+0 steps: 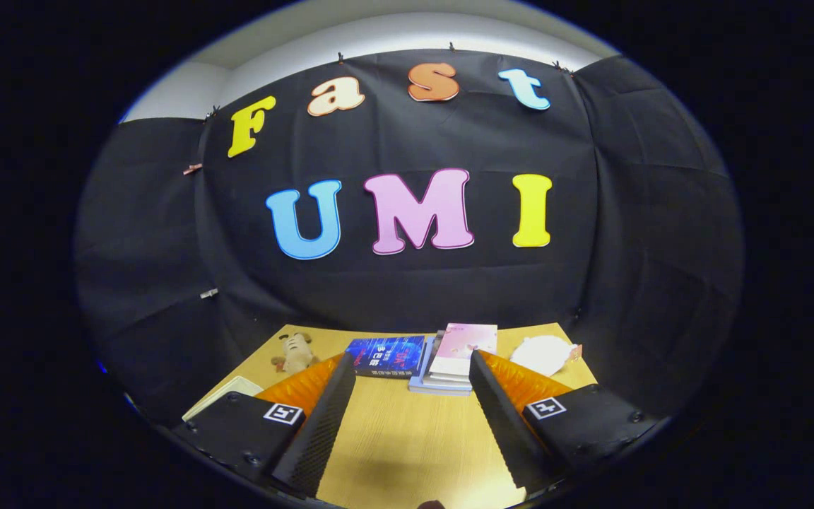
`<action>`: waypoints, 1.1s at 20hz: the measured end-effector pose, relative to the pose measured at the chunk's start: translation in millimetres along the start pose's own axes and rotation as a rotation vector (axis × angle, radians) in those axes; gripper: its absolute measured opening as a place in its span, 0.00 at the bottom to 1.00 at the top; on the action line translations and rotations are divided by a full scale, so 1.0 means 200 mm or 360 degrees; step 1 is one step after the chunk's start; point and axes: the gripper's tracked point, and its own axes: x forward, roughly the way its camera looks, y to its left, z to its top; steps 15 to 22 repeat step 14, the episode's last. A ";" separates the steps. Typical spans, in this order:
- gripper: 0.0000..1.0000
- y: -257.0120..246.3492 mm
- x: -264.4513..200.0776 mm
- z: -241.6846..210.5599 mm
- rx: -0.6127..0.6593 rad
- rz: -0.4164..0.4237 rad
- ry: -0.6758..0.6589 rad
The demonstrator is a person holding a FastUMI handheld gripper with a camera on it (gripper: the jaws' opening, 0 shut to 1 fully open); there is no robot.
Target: Open the storage box then place both shoes into the box .Put the left shoe in first, then the right shoe, with the right side of both shoes facing outward in a uniform manner.
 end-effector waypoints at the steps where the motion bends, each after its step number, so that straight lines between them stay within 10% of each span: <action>1: 0.99 -0.02 -0.01 0.01 -0.0003 -0.0003 -0.0009; 22: 0.98 -0.15 -0.05 0.13 -0.0083 -0.0024 -0.0156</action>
